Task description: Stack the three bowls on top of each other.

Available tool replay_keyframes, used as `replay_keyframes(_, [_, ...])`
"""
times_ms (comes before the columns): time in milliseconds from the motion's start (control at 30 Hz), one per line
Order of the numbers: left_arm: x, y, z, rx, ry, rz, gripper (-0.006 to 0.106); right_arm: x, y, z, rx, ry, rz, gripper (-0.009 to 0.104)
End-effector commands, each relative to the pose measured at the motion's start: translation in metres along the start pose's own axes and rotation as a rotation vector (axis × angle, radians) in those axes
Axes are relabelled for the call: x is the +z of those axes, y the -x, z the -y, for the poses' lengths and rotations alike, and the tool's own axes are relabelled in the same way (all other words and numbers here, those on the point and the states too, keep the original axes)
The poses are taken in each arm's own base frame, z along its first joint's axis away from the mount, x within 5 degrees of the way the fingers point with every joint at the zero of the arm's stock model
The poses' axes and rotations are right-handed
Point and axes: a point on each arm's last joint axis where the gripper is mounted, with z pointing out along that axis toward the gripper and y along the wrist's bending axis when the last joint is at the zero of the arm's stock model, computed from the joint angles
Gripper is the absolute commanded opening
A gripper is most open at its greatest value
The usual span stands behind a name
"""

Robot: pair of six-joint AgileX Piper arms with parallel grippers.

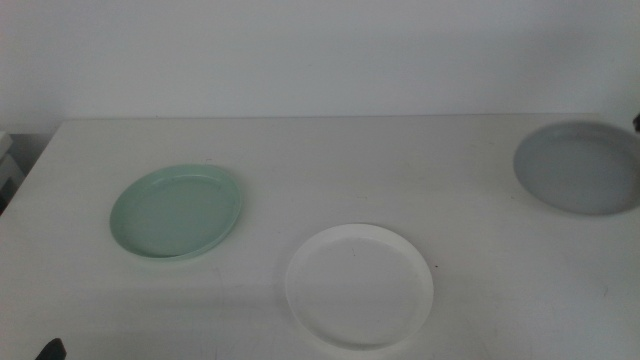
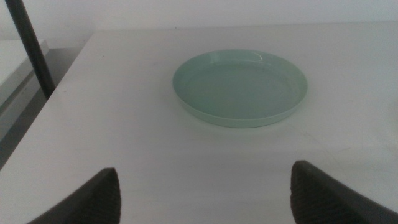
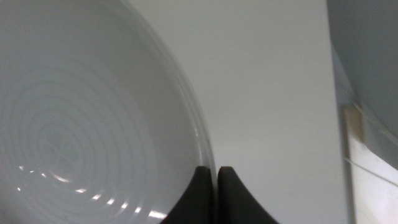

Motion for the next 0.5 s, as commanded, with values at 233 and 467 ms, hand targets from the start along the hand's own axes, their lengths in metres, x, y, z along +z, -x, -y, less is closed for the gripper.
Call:
replay_keyframes(233, [-0.002, 0.009, 0.0, -0.016, 0.002, 0.097, 0.101, -0.11, -0.018, -0.05, -0.028, 0.129, 0.199, -0.001])
replay_keyframes(467, [-0.002, 0.009, 0.0, -0.016, 0.002, 0.097, 0.101, -0.129, -0.037, -0.133, -0.208, 0.158, 0.216, -0.001])
